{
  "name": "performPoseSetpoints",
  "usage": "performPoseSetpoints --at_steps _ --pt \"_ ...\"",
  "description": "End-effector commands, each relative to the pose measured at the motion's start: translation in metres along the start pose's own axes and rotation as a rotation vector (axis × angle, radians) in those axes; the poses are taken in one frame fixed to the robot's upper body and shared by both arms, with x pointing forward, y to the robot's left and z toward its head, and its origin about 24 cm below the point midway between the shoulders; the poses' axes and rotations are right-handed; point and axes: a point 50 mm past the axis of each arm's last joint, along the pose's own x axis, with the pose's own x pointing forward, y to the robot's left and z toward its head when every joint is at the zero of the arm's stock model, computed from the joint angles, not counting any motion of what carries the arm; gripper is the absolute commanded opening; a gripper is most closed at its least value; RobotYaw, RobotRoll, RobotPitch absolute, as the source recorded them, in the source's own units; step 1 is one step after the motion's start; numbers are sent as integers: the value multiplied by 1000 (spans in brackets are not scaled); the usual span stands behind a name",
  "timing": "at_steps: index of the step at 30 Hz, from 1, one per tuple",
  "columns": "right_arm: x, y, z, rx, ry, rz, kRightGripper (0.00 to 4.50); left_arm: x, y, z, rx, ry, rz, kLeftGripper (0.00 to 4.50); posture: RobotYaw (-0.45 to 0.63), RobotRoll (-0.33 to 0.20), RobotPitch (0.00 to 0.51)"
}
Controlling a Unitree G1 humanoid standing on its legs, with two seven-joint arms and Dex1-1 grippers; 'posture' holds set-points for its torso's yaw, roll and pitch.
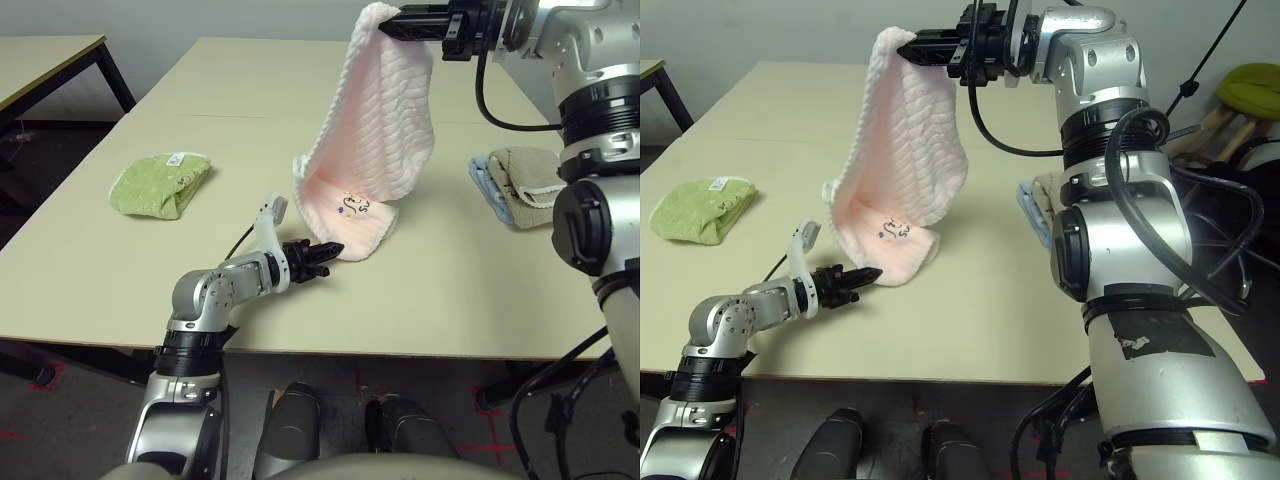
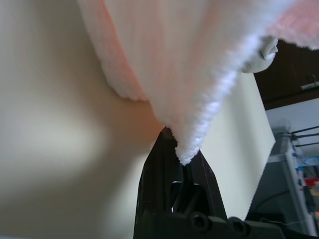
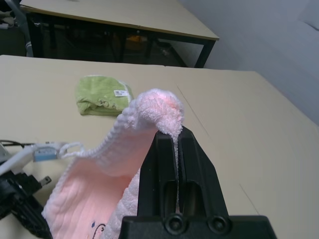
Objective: Fold the towel and set it aside.
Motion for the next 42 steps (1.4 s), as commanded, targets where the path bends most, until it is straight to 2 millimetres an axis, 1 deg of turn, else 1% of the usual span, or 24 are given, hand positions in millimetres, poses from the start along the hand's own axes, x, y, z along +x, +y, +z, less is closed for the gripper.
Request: performPoseSetpoints --at_steps 1,5,10,14,18,19,23,25,27,29,32,35,36,38,39,40,42 --pt "-9 -2 -7 19 24 -19 0 -21 1 19 85 -9 -10 49 175 0 94" --pt "-24 -6 -19 43 70 -50 0 -54 3 45 207 10 -8 49 189 0 91" --pt "-38 -6 -31 70 128 -43 0 -81 2 63 327 82 -7 49 196 0 92" --pt "-49 -1 -39 100 186 14 0 -97 0 74 415 155 -37 49 208 0 97" --pt "-65 7 -49 138 271 105 0 -122 -9 85 489 263 -124 49 213 0 108" --pt "-67 9 -50 146 281 122 0 -126 -10 86 493 278 -137 49 215 0 109" --pt "-79 19 -56 226 310 217 0 -143 -17 100 565 420 -192 49 220 0 110" --pt "-78 24 -63 245 342 248 0 -144 -16 106 600 478 -197 49 217 0 109" --pt "-71 21 -76 246 377 238 0 -139 -4 117 694 526 -129 49 207 0 108" --pt "-61 15 -88 230 393 185 0 -132 9 132 815 554 -43 49 204 0 109" --pt "-49 4 -101 173 397 23 0 -118 26 158 987 520 107 49 200 0 108" --pt "-38 -10 -106 68 399 -225 0 -103 38 179 1123 479 258 49 197 0 110" --pt "-37 -14 -105 33 391 -284 0 -100 40 184 1153 466 295 49 196 0 111" --pt "-35 -23 -92 -19 320 -422 0 -96 41 197 1240 416 395 49 202 0 114" --pt "-35 -27 -84 -49 281 -476 0 -95 41 203 1285 392 441 49 204 0 115" --pt "-37 -33 -69 -80 215 -540 0 -97 38 213 1350 343 526 49 203 0 116" --pt "-40 -39 -50 -115 117 -612 0 -101 33 226 1451 269 641 49 204 0 120"
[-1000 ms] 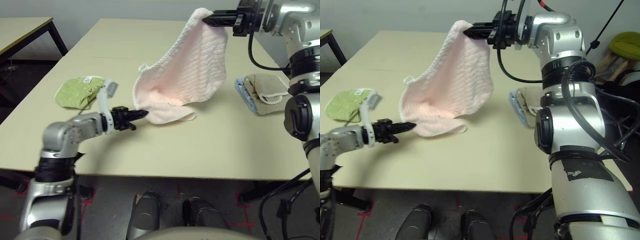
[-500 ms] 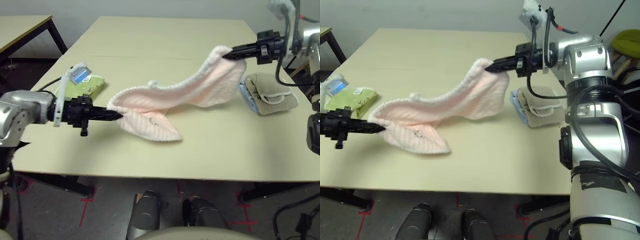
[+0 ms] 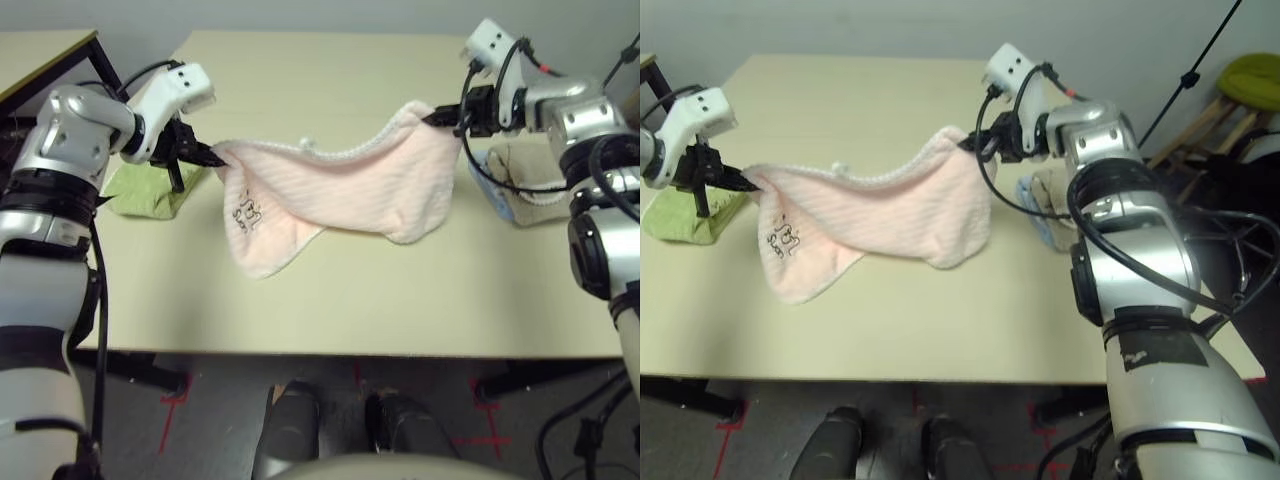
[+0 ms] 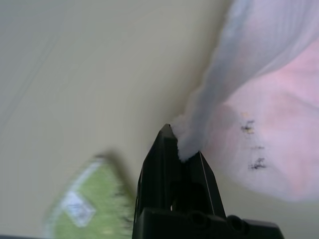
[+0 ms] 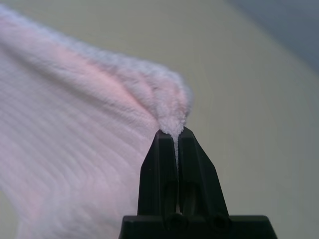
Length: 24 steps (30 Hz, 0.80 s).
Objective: Fold the towel and set it aside.
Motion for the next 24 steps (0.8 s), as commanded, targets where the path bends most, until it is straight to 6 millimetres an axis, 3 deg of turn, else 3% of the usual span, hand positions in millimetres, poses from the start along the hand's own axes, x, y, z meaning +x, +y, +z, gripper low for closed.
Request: performPoseSetpoints --at_steps 1,5,8,10,13,16,19,24 --pt "-12 -21 36 -1 -197 -167 0 -14 25 6 125 6 275 49 205 0 122" --pt "-25 -29 48 26 -347 -152 0 -41 48 19 252 -67 561 49 204 0 130" --pt "-28 -24 36 -5 -326 -45 0 -45 46 12 310 -56 561 49 195 0 136" --pt "-30 -15 12 16 -255 95 0 -33 27 -4 291 -43 410 49 194 0 137" --pt "-40 12 -51 140 -59 364 0 -5 -25 -40 180 -13 54 49 185 0 146" --pt "-52 36 -100 252 100 473 0 6 -69 -62 50 -10 -177 49 177 0 149" --pt "-60 52 -125 268 188 518 0 6 -92 -69 -20 0 -278 49 176 0 152" --pt "-64 60 -133 286 227 538 0 -4 -109 -76 -87 38 -361 49 168 0 152"
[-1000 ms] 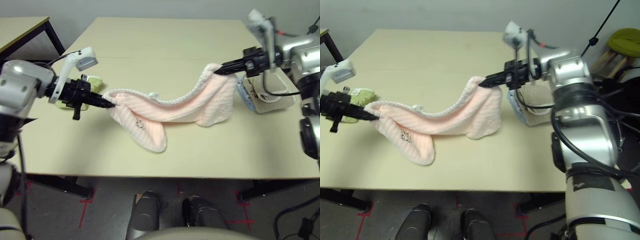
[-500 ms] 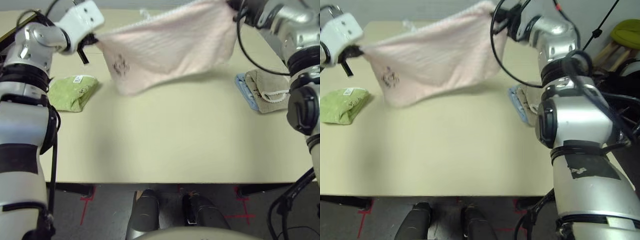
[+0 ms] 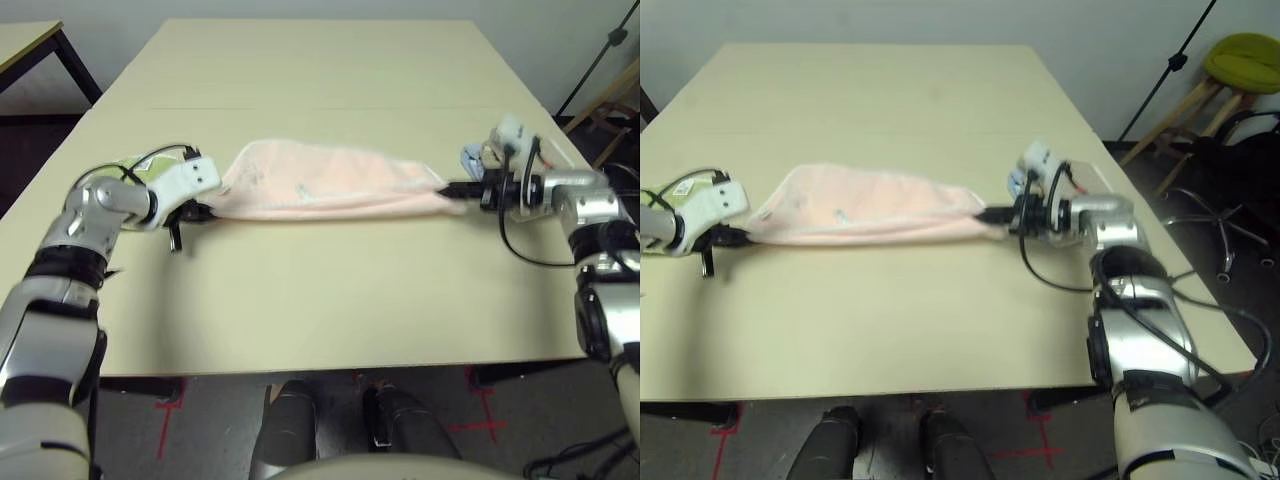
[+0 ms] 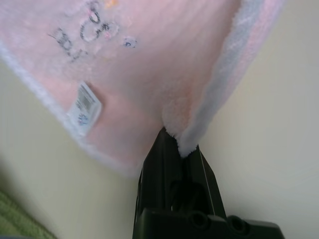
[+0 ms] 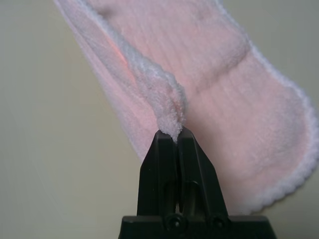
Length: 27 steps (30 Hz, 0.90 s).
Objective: Fold the towel and set it aside.
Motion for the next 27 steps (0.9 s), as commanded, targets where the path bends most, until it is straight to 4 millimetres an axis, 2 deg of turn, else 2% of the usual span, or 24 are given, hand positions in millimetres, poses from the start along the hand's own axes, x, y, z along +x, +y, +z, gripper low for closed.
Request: performPoseSetpoints --at_steps 1,9,14,16,22,27 --pt "-5 2 -3 5 28 -5 0 -7 -9 -8 -67 27 -32 49 168 0 151" --pt "-9 13 -12 23 80 47 0 -18 -29 -14 -143 48 -183 49 180 0 152" --pt "-14 27 -23 -26 123 111 0 -30 -49 -12 -196 72 -356 49 181 0 150" --pt "-18 36 -26 -74 81 204 0 -37 -56 -11 -219 96 -432 49 181 0 149" --pt "-38 55 -38 -124 167 306 0 -57 -72 -4 -268 153 -580 49 181 0 145" --pt "-46 64 -40 -38 199 354 0 -65 -79 3 -280 171 -641 49 177 0 145"
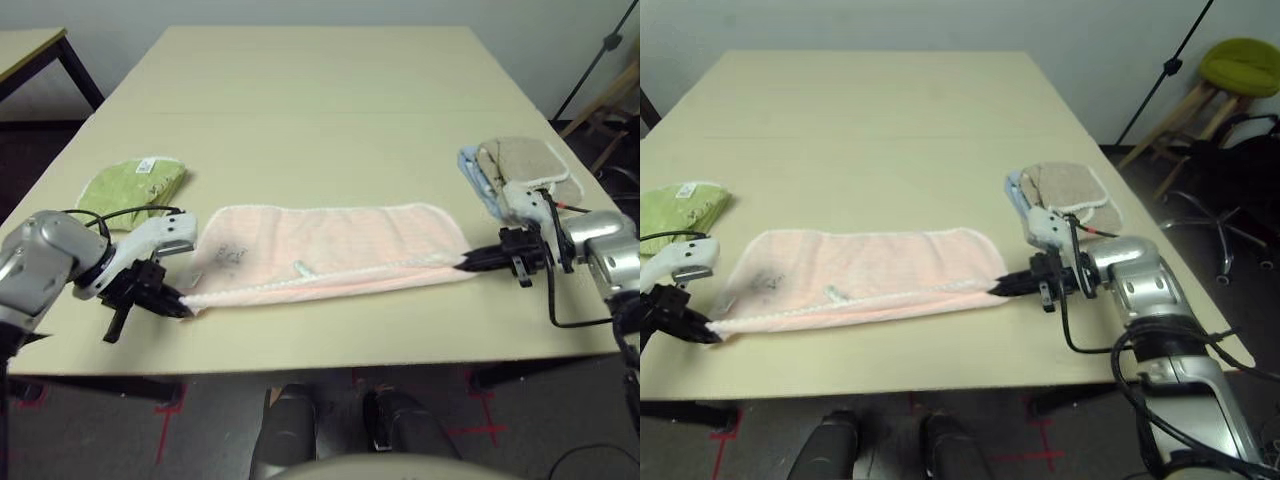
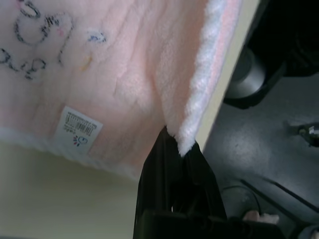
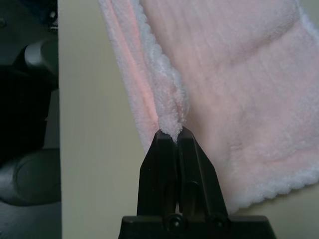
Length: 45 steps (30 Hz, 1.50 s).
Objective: Fold the towel and set it aside.
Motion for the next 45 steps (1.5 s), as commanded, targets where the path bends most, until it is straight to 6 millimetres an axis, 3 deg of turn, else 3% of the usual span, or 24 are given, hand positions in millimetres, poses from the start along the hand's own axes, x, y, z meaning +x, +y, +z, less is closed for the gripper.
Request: performPoseSetpoints --at_steps 1,8,15,21,34,42,45 --pt "-6 8 -5 85 21 33 0 -3 -7 -4 -41 37 -32 49 175 0 145" --pt "-8 12 -8 106 50 53 0 1 -11 1 9 57 -71 49 180 0 143" --pt "-11 -6 -7 31 40 -74 0 -1 33 18 158 74 104 49 176 0 139" --pt "-12 -23 -6 -20 31 -192 0 -3 63 28 223 118 156 49 168 0 140" --pt "3 -37 -7 -76 5 -276 0 0 93 31 303 170 250 49 155 0 146" --pt "5 -42 -9 -91 11 -297 0 2 101 36 336 162 286 49 156 0 147" --pt "8 -42 -11 -80 13 -286 0 4 103 35 336 154 298 732 156 0 149"
